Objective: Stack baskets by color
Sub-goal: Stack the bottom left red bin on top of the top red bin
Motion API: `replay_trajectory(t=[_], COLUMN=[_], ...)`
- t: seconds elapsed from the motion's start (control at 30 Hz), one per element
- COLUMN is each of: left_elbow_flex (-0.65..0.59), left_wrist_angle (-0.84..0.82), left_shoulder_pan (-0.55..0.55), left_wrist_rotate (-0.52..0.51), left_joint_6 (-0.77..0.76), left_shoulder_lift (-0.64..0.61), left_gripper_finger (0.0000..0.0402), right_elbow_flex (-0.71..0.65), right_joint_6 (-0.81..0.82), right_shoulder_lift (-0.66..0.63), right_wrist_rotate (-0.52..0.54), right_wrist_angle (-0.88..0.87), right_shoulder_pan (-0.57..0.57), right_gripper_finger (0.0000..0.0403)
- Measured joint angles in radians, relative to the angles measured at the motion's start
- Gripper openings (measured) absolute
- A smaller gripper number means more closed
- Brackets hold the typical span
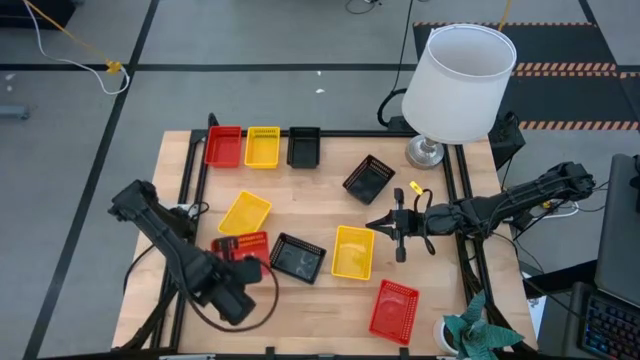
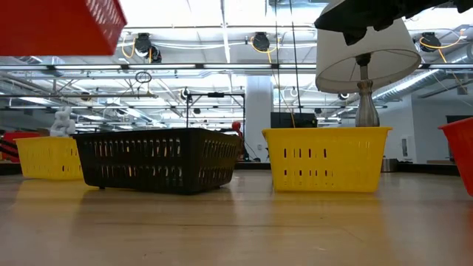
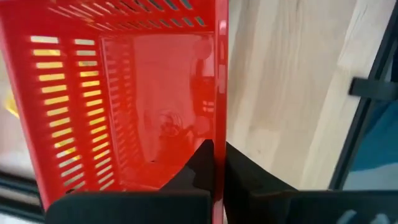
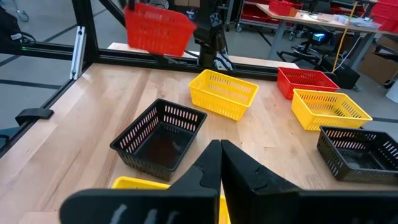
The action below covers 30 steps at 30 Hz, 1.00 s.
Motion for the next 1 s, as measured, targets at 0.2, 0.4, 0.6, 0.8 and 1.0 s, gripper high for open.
replay_trajectory(t=[0.2, 0.4, 0.6, 0.8, 1.0], left_elbow_flex=[0.0, 0.0, 0.0, 0.0, 0.0], left_wrist_angle=[-0.002, -0.001, -0.001, -0.001, -0.001], left_shoulder_pan=[0.045, 0.115, 0.229, 0.342, 0.456], left_wrist_rotate=[-0.078, -0.16, -0.186, -0.188, -0.188], left_joint_6=[0.094, 0.186, 0.293, 0.388, 0.435], left_shoulder_lift=[-0.095, -0.176, -0.238, -0.287, -0.314], left_gripper_finger=[0.0007, 0.0014, 0.001, 0.0009, 0.0016], right_elbow_flex=[0.0, 0.0, 0.0, 0.0, 0.0], right_joint_6=[-0.001, -0.001, -0.004, -0.004, -0.004], right_shoulder_lift=[0.0, 0.0, 0.0, 0.0, 0.0], right_wrist_rotate=[0.0, 0.0, 0.0, 0.0, 0.0], right_wrist_angle=[0.0, 0.0, 0.0, 0.0, 0.0], right_shoulder_pan=[0.0, 0.0, 0.0, 0.0, 0.0], right_gripper_finger=[0.0, 0.0, 0.0, 0.0, 0.0])
